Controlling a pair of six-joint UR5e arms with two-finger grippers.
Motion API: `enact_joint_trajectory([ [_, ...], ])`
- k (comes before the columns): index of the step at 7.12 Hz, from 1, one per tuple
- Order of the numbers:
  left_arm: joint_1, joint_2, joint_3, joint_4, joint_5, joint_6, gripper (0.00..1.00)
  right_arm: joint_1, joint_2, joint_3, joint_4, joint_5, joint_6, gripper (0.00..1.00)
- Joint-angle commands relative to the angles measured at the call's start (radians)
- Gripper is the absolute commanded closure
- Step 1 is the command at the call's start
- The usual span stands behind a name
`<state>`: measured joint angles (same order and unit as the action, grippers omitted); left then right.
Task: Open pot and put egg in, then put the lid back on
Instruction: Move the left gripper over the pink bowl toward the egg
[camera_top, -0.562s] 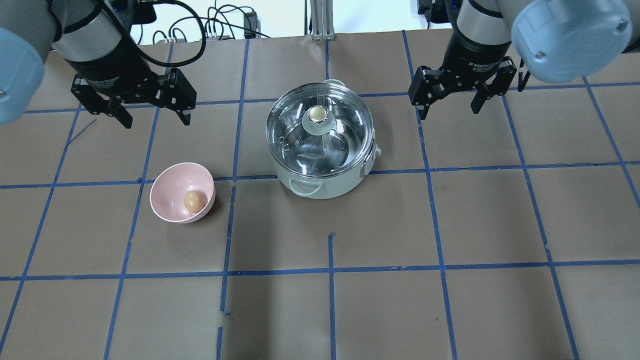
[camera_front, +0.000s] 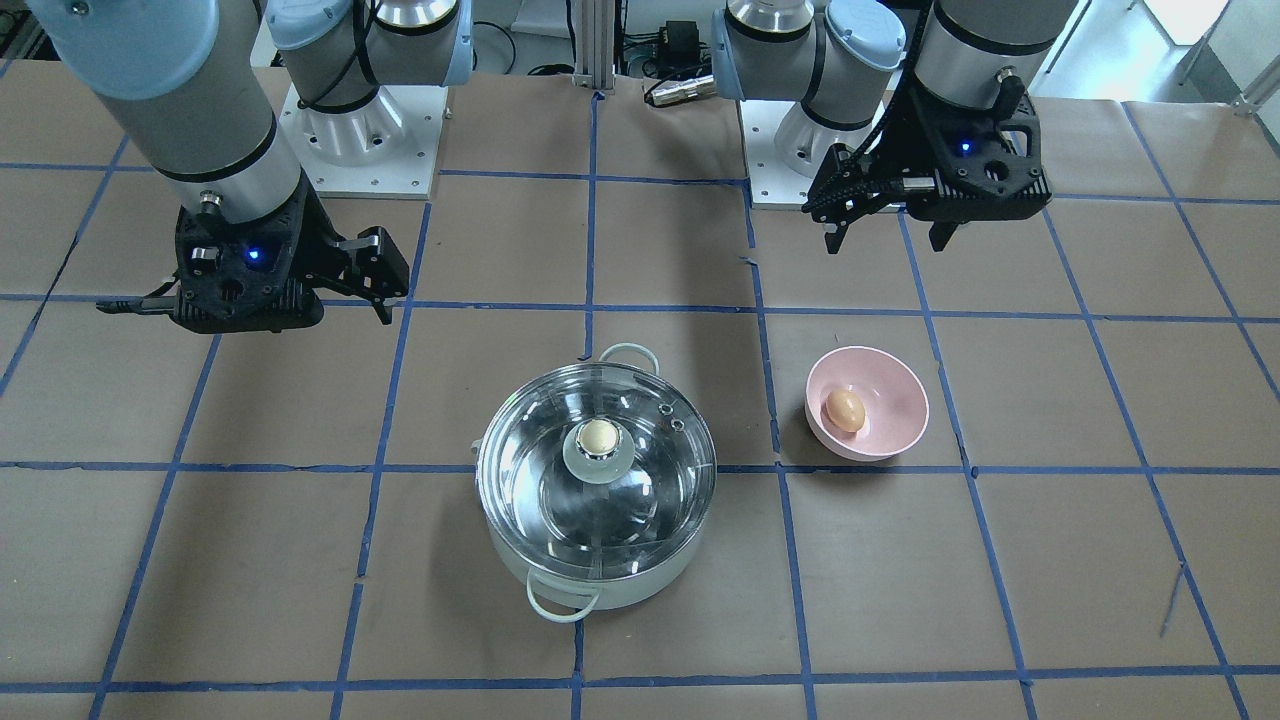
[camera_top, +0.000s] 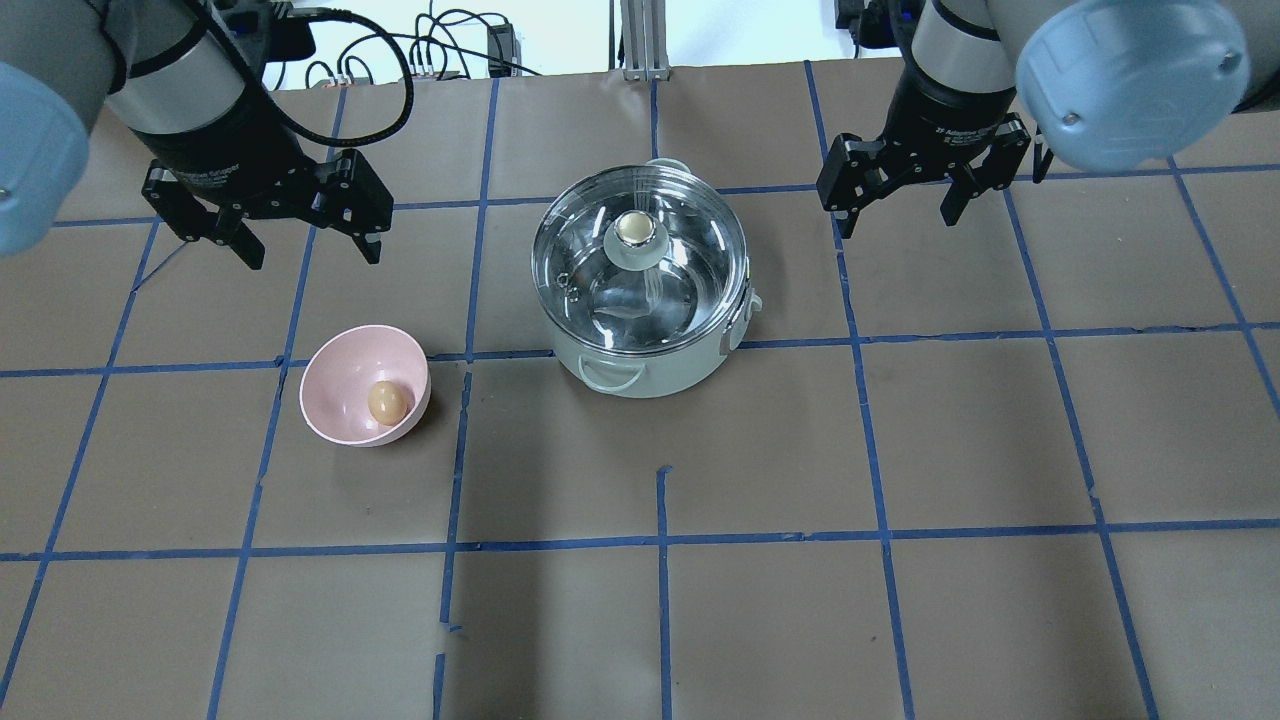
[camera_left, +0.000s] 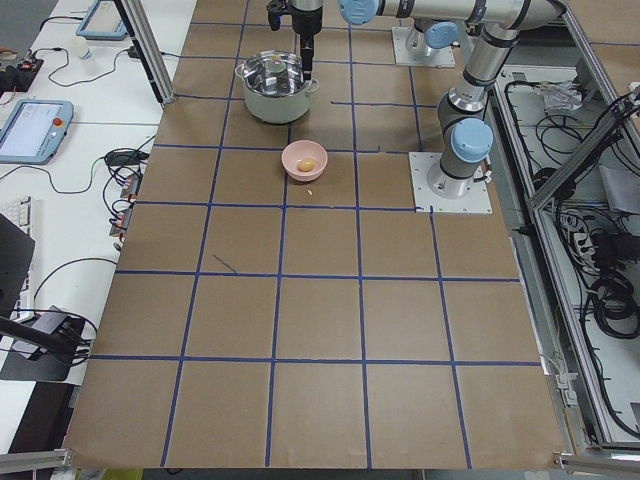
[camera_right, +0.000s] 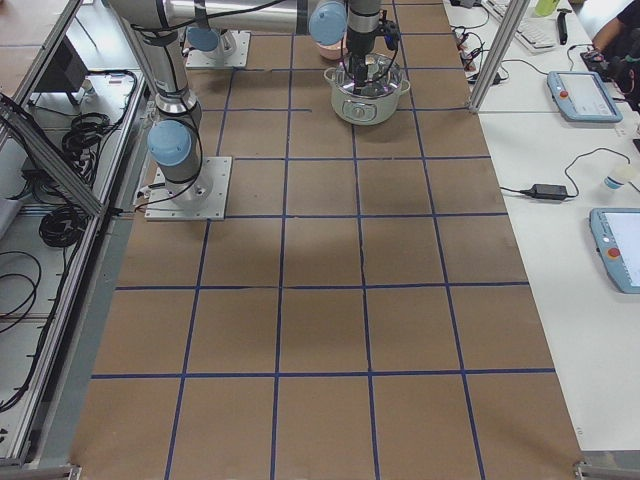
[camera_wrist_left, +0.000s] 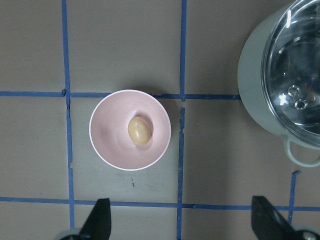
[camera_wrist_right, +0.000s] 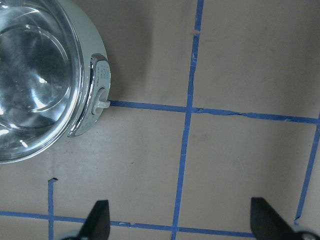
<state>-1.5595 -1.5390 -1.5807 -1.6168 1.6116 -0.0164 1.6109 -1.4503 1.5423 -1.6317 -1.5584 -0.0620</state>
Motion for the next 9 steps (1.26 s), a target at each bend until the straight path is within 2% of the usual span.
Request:
enact_joint_trajectory([
  [1, 0.028, -0.003, -0.071, -0.02, -0.002, 0.039, 0.0, 0.0, 0.001, 0.007, -0.001, 0.001, -0.001, 0.0],
  [2, 0.08, -0.009, -0.123, 0.032, -0.012, 0.074, 0.0, 0.0, 0.001, 0.006, -0.002, -0.005, -0.004, 0.0],
  [5, 0.113, -0.108, -0.261, 0.333, -0.002, 0.11, 0.0, -0.026, 0.002, 0.007, -0.002, -0.005, -0.004, 0.0],
  [8, 0.124, -0.148, -0.28, 0.345, -0.002, 0.125, 0.0, -0.042, 0.005, 0.004, -0.028, -0.003, -0.01, 0.0],
  [9, 0.131, -0.153, -0.294, 0.345, -0.001, 0.182, 0.0, -0.042, 0.005, 0.004, -0.033, 0.001, -0.009, 0.0],
])
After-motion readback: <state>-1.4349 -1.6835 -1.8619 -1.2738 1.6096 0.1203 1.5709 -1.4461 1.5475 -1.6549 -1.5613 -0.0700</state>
